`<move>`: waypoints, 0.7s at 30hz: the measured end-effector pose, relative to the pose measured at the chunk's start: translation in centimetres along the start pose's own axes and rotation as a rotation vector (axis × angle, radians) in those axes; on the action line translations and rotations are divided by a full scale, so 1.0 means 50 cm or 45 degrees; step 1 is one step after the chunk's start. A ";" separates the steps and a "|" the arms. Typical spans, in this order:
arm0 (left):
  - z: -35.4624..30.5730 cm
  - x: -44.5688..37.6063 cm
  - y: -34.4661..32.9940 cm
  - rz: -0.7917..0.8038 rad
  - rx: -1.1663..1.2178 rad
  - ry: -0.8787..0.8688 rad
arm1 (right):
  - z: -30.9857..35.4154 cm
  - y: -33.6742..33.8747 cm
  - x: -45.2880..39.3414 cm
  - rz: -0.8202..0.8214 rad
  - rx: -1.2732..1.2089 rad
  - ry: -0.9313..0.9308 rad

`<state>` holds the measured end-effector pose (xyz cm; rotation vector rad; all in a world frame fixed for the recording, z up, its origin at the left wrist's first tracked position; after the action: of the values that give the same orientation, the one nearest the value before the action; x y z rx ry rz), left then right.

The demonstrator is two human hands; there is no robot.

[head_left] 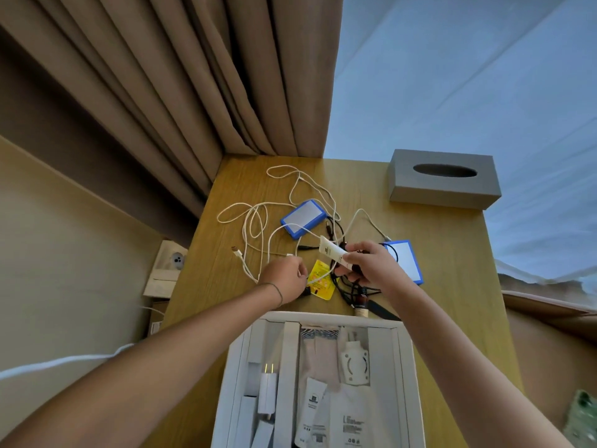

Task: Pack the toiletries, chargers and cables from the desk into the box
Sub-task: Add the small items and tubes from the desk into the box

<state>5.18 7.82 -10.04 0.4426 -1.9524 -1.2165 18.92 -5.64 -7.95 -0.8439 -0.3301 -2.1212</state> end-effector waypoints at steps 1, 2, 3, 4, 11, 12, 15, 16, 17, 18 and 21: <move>-0.003 -0.012 -0.005 0.008 -0.013 0.009 | -0.008 0.002 0.017 0.055 -0.203 -0.044; -0.007 -0.024 -0.009 0.026 -0.019 0.016 | -0.014 0.000 0.033 0.121 -0.405 -0.079; -0.011 -0.036 -0.014 0.052 -0.024 0.021 | -0.020 -0.002 0.050 0.183 -0.558 -0.103; -0.015 -0.048 -0.018 0.081 -0.034 0.025 | -0.026 -0.004 0.066 0.232 -0.635 -0.112; -0.031 -0.099 -0.040 0.145 -0.116 0.073 | -0.067 -0.008 0.156 0.264 -0.550 -0.117; -0.034 -0.101 -0.042 0.145 -0.119 0.072 | -0.069 -0.011 0.167 0.241 -0.501 -0.115; -0.041 -0.102 -0.051 0.158 -0.070 0.064 | -0.075 -0.021 0.199 0.188 -0.324 -0.118; -0.042 -0.101 -0.051 0.156 -0.033 0.061 | -0.082 -0.025 0.209 0.174 -0.267 -0.128; -0.043 -0.101 -0.049 0.145 0.010 0.055 | -0.089 -0.025 0.219 0.146 -0.171 -0.126; -0.043 -0.100 -0.046 0.132 0.058 0.048 | -0.096 -0.021 0.229 0.100 -0.019 -0.105; -0.039 -0.090 -0.026 0.074 0.220 0.033 | -0.120 -0.014 0.253 0.014 0.357 -0.014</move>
<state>9.42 8.90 -12.64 0.4829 -2.0423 -1.0056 9.97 -15.63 -3.90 -0.6917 -0.6106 -2.0008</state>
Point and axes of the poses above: each hand's wrist, its own x-axis away from the middle knuckle, its own y-axis out of the back of the hand, z = x × y, the point moved 9 cm from there along -x, towards the middle knuckle, and after that the axes turned 10 degrees about -x, right-handed, at the moved point
